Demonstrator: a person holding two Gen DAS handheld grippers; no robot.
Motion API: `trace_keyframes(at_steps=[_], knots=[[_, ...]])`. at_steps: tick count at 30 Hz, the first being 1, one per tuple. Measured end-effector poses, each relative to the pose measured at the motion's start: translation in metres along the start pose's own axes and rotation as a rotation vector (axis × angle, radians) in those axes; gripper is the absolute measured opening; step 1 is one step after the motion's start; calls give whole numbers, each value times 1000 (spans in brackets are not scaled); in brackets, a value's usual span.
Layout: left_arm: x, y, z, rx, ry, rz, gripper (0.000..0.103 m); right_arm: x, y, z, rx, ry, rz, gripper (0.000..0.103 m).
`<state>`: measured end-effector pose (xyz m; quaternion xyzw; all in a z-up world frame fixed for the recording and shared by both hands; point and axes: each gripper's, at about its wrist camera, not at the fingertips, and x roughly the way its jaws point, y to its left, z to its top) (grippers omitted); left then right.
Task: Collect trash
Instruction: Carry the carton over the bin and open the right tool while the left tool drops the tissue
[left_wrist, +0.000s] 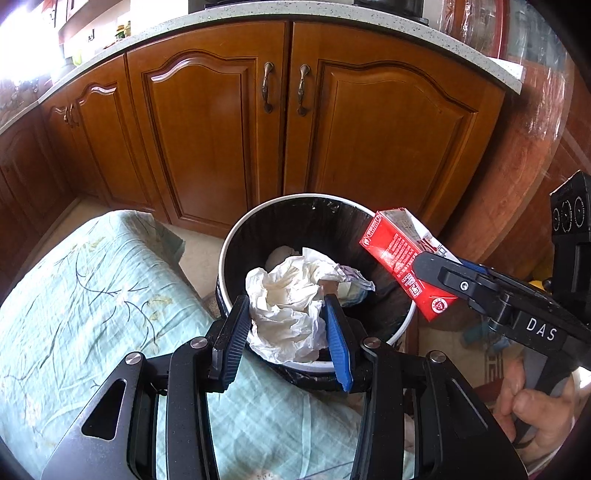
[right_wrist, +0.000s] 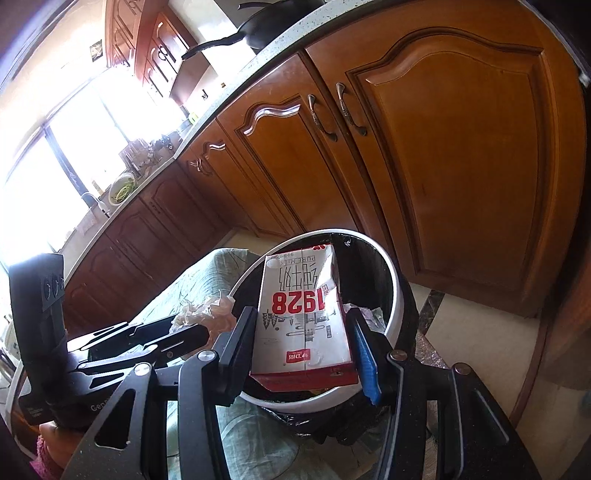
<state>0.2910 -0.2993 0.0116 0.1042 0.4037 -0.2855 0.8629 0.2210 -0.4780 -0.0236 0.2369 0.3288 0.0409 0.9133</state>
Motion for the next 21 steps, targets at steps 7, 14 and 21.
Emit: trace_keyframes(at_steps=[7,14,21], knots=[[22,1,6,5,43,11,39,12,-6,7,2,27,-18,50],[36,2,10,10,70,24,39,24,-5,8,-4,58,-34,50],[49,0,14,11,100,27,39,33,-6,10,-14,95,-59,50]])
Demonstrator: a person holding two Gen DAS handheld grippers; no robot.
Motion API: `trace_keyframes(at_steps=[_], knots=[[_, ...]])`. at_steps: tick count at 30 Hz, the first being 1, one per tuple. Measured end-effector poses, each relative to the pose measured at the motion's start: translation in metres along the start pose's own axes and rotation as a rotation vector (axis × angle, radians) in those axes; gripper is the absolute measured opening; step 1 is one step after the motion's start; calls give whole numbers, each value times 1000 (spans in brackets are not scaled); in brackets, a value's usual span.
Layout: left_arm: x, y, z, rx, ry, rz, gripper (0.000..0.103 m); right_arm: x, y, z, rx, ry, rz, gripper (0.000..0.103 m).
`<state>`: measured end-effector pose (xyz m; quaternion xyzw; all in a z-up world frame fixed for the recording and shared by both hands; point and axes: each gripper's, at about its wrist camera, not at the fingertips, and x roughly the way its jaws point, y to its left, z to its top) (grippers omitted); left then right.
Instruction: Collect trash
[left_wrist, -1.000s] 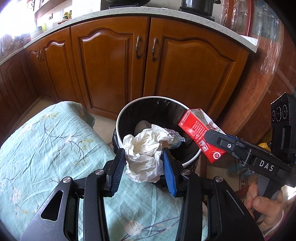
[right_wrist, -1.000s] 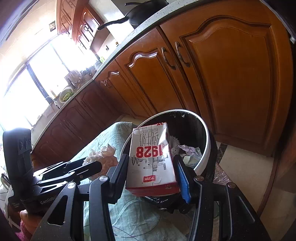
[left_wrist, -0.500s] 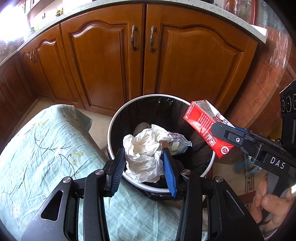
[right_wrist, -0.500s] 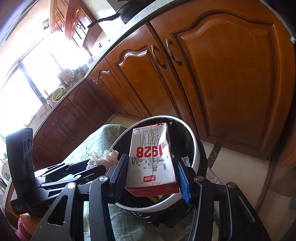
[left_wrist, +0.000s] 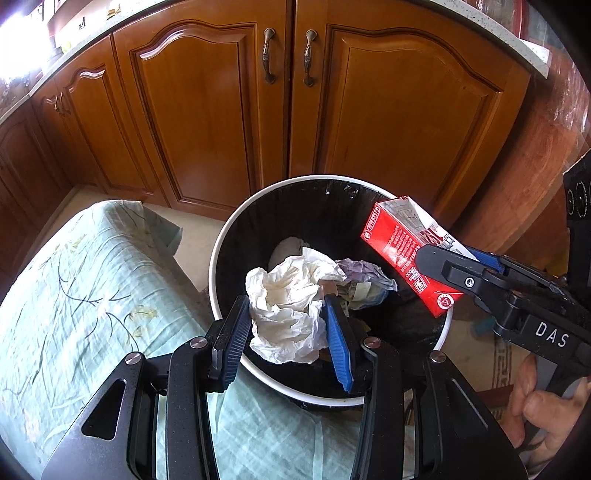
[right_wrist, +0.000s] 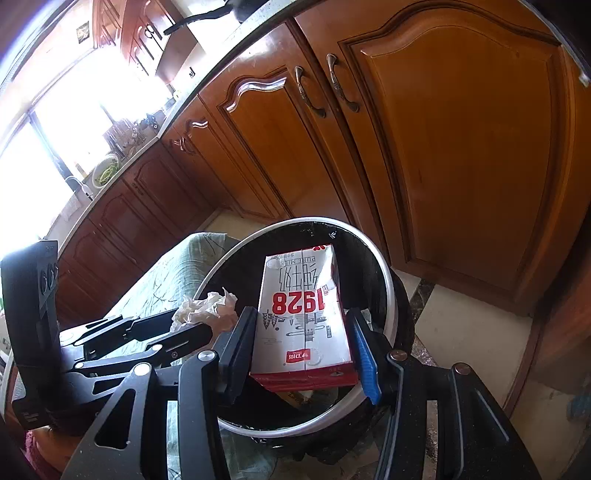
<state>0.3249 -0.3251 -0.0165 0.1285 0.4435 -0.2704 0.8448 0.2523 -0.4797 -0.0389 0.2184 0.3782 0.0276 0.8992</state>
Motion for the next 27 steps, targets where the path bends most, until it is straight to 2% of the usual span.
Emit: trace_keyframes(at_steps=[9,19,22,25,27], knots=[[12,0,3,9,33,2,40,9,-3,7,-1,25,-13,50],[14,0,4,8,34,3,41,11,1,11,-14,25,-31,52],[14,1,4,7,37,1,46,8,0,12,4,10,-28,53],[10,0,3,14,33,10,52,1,-3,13,18,-16,-22,61],[6,-1,2,20,25,17,54,-5,-2,13,24,-31,-18,63]])
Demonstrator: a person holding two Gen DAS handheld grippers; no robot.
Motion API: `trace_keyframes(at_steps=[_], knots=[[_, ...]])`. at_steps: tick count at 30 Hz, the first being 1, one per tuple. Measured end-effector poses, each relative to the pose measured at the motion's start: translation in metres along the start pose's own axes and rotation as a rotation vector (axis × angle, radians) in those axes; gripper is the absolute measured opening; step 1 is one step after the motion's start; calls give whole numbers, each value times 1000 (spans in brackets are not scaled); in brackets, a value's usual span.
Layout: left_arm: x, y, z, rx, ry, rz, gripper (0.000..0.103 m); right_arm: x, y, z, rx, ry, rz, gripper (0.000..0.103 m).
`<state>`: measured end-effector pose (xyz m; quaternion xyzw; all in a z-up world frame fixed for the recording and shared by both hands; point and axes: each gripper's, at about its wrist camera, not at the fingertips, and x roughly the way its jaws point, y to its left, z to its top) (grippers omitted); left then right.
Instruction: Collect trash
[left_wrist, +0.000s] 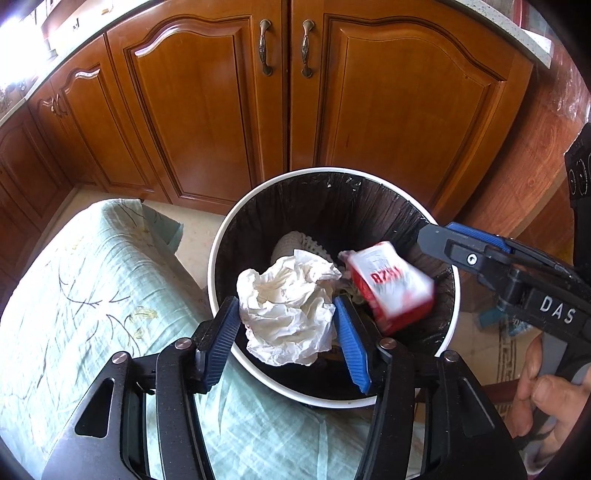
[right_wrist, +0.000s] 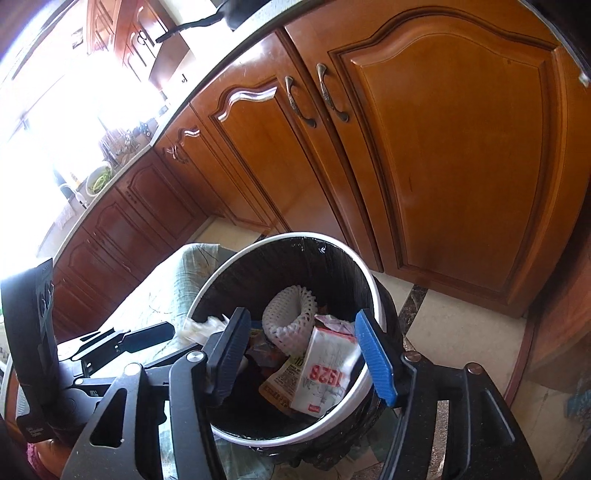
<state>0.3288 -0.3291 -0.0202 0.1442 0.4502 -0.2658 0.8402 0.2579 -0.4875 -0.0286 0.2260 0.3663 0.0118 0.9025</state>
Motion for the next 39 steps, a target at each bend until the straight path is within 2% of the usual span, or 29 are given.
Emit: trace_keyframes(at_steps=[5,7,11,15,20,26,31,34,39], knots=[[-14,2,-4,-9,-26,6,61,-14,3,-6,11,-31,15,77],[-20,3,-7,-17,-35,3,62,-21,4,-11,21,-44,24,79],[-36,12,-22,-65,-65,-17,68,-38,8,-28,45,-81,47,88],[-55,25,-53,-153,-105,-39,71,-55,20,-56,43,-133,55,90],[-83,35,-96,-240,-157,-56,76,-65,41,-90,29,-137,74,93],[-116,45,-141,-288,-213,-47,77,-80,59,-121,43,-147,94,99],[-136,56,-175,-333,-256,-24,81,-95,77,-142,5,-179,78,101],[-147,66,-195,-370,-276,-23,81,-107,90,-155,-31,-226,66,101],[-172,72,-222,-391,-341,-1,81,-149,127,-165,-178,-420,36,103]])
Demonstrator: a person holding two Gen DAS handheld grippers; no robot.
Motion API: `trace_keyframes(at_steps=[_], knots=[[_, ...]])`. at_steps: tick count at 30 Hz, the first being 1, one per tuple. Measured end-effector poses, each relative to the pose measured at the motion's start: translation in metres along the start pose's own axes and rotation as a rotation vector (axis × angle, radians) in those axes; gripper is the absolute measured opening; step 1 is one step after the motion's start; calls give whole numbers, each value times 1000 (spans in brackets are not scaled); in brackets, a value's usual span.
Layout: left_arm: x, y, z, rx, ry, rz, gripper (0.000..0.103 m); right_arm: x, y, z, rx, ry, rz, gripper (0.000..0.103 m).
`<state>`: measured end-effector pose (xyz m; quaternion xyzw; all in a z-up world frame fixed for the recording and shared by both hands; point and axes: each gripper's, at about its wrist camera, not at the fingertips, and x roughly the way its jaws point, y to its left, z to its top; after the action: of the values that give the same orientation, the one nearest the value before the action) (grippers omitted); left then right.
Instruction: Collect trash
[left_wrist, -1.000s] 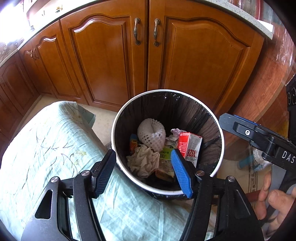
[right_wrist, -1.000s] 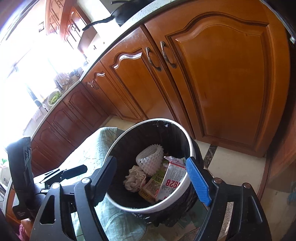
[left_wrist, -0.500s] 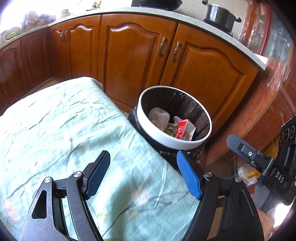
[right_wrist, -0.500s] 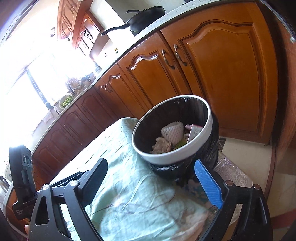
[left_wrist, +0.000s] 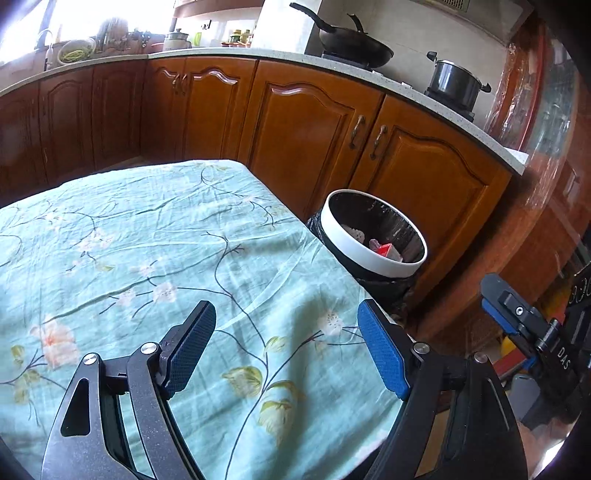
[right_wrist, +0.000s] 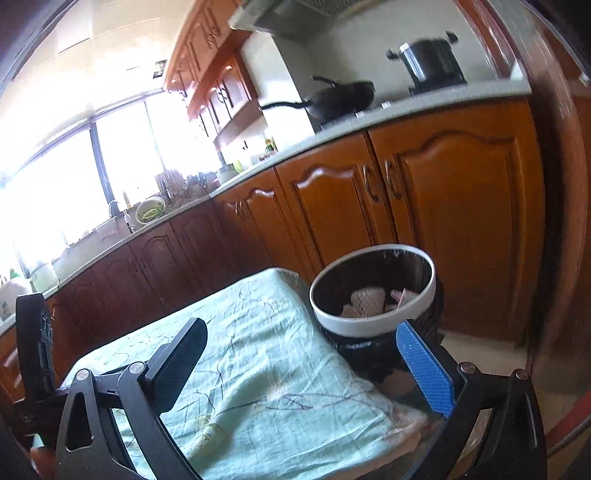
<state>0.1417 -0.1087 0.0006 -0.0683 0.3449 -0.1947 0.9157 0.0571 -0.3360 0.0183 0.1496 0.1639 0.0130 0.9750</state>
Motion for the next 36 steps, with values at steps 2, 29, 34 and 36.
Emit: trace_keyframes(at_steps=[2,29,34,36], knots=[[-17,2,1,4,-52,6,82,-14,15,11,-79,-85,-11,103],[-60,13,-36,72,-298,272,103,0,33,-40,-135,-37,8,103],[-63,14,-39,82,-303,290,103,0,30,-39,-129,-38,7,103],[-64,13,-40,84,-303,292,103,0,30,-39,-126,-37,5,103]])
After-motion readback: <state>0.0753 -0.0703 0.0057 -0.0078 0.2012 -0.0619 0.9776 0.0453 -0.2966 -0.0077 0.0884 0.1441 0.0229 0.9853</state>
